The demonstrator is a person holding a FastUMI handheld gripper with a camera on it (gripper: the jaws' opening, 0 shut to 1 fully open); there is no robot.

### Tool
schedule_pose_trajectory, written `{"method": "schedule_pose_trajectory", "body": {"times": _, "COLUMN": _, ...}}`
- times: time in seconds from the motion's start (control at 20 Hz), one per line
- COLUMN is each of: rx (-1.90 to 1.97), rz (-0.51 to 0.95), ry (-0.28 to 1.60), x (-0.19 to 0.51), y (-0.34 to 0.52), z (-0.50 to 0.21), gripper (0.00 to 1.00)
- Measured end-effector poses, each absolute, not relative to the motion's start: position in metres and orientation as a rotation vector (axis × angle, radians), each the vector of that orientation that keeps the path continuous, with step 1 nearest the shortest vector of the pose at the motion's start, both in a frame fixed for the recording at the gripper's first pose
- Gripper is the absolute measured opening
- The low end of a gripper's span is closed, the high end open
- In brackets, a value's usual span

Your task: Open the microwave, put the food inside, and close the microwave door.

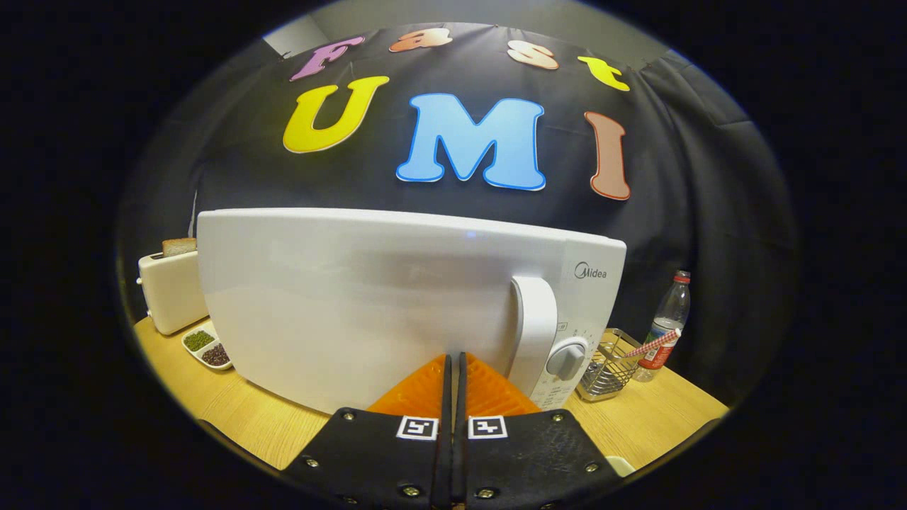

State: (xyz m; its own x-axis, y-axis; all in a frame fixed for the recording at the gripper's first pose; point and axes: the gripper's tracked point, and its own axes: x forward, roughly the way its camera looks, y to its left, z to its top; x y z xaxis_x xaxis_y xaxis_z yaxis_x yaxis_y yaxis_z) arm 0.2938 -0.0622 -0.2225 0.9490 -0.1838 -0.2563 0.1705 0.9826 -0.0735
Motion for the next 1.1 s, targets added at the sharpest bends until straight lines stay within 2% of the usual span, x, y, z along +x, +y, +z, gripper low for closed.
{"method": "schedule_pose_trajectory", "body": {"times": 0.4, "rx": -0.095, "rz": -0.212, "ry": 0.245, "x": 0.303, "y": -0.062, "z": -0.222, "gripper": 0.01}}
{"method": "schedule_pose_trajectory", "body": {"times": 0.55, "rx": -0.042, "rz": -0.171, "ry": 0.27, "x": 0.296, "y": -0.054, "z": -0.219, "gripper": 0.01}}
{"method": "schedule_pose_trajectory", "body": {"times": 0.8, "rx": 0.013, "rz": -0.051, "ry": 0.239, "x": 0.265, "y": -0.017, "z": -0.184, "gripper": 0.01}}
{"method": "schedule_pose_trajectory", "body": {"times": 1.1, "rx": -0.01, "rz": -0.059, "ry": 0.187, "x": 0.209, "y": -0.021, "z": -0.161, "gripper": 0.01}}
